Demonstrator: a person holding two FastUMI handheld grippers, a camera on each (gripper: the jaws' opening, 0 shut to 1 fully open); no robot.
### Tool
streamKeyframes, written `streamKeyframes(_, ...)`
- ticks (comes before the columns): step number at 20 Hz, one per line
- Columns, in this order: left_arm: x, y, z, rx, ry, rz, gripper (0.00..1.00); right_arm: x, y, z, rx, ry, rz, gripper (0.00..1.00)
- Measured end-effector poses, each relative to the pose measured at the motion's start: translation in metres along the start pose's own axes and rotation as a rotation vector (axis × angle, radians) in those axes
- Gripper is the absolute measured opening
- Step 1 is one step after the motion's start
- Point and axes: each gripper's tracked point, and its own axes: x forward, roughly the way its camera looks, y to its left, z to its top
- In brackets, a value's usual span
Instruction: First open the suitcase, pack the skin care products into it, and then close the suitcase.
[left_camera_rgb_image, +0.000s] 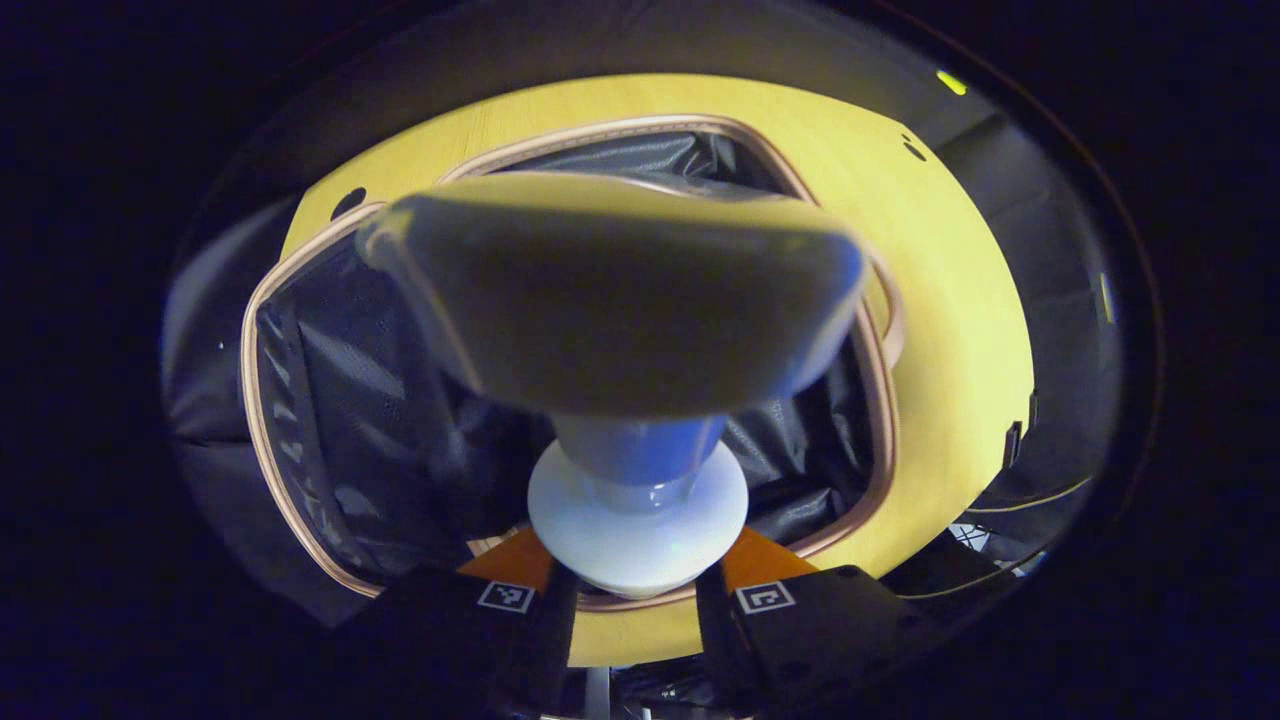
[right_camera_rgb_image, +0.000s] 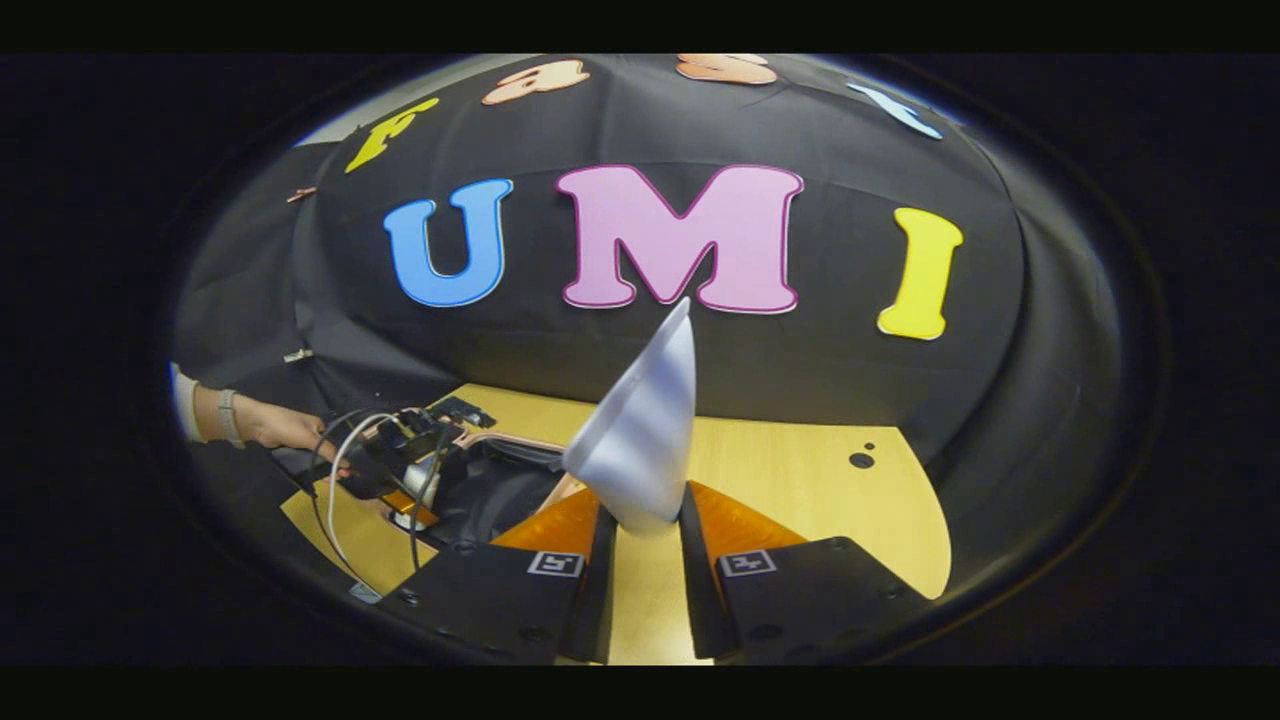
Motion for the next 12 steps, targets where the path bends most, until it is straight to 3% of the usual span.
streamKeyframes(7,0.036,0.010,0.001,-0.057,0.105,-0.009,0.57,-0.013,-0.008,-0.013,-0.010,0.032,-0.057,0.34)
streamKeyframes(8,0.037,0.011,-0.001,-0.054,0.107,-0.007,0.62,-0.013,-0.006,-0.014,-0.006,0.038,-0.054,0.30)
streamKeyframes(10,0.034,0.006,0.004,-0.053,0.073,-0.012,0.66,-0.010,0.004,-0.017,-0.004,0.054,-0.037,0.34)
streamKeyframes(11,0.029,0.005,0.006,-0.053,0.042,-0.015,0.72,-0.008,0.010,-0.019,-0.007,0.065,-0.024,0.34)
streamKeyframes(12,0.022,0.006,0.009,-0.044,0.005,-0.012,0.73,-0.004,0.018,-0.022,-0.006,0.077,-0.008,0.26)
